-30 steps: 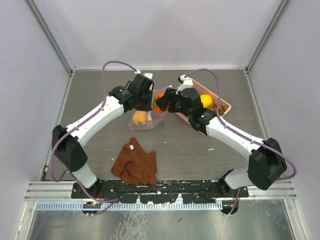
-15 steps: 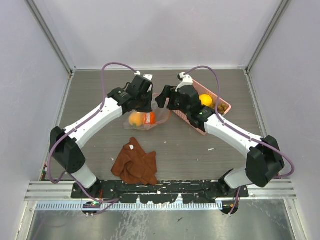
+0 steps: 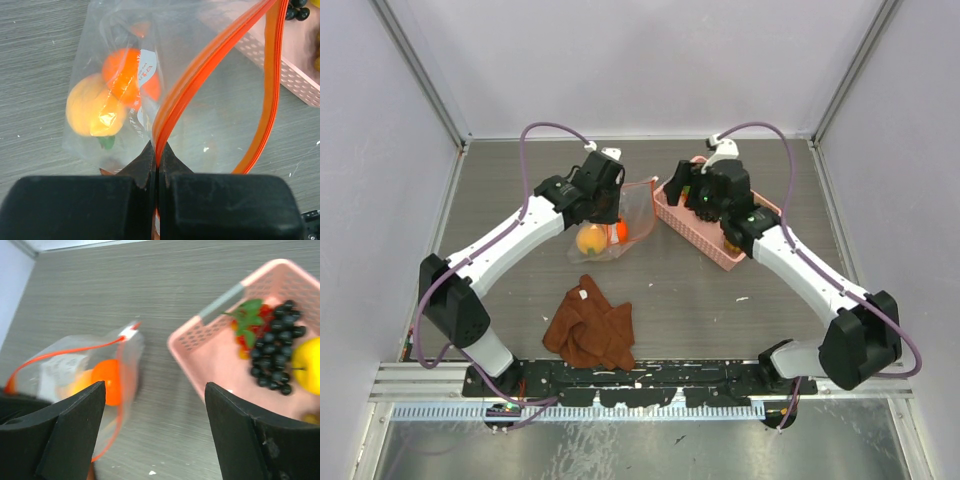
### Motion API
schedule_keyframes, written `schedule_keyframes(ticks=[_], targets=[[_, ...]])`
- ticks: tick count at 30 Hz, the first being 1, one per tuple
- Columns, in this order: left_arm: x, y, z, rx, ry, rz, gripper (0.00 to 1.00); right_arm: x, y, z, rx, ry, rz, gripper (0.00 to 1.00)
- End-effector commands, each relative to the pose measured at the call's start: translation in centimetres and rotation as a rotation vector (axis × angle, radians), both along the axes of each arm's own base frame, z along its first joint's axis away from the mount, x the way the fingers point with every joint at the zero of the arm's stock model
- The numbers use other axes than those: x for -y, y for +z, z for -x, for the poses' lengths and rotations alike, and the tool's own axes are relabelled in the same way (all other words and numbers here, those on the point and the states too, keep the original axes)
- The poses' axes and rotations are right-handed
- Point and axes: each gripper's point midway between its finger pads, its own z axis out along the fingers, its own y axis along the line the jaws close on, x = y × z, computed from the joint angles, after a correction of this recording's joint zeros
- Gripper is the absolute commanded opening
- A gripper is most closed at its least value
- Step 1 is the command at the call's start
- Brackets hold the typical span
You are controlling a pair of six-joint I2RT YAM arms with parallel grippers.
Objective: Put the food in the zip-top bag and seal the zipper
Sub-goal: Pick up the fake fruit from the bin.
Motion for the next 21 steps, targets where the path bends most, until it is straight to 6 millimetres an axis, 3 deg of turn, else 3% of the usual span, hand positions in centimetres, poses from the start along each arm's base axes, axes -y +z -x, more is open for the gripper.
schedule_keyframes(ticks=[1,9,16,21], targets=[[-1.2,2.2,-0.4,0.067,0.029,0.000,0.00,4.1,1.7,-1.5,0.021,-0.064,0.043,0.85],[-2.2,1.8,-0.5,0.066,0.024,-0.038,0.00,11.6,-3.1,-4.5,-0.093,-0.249,0.185,0.91],[-2.6,1.4,-0.4,0.052,0.006,-0.065,0.00,14.6,-7.9,-7.4,-0.209,-0.280,0.264,0.96],[-2.4,1.0,-0.5,0.036,-0.014,-0.067,0.00,16.3,-9.8,-8.7,-0.259,-0.294,0.318,0.99]])
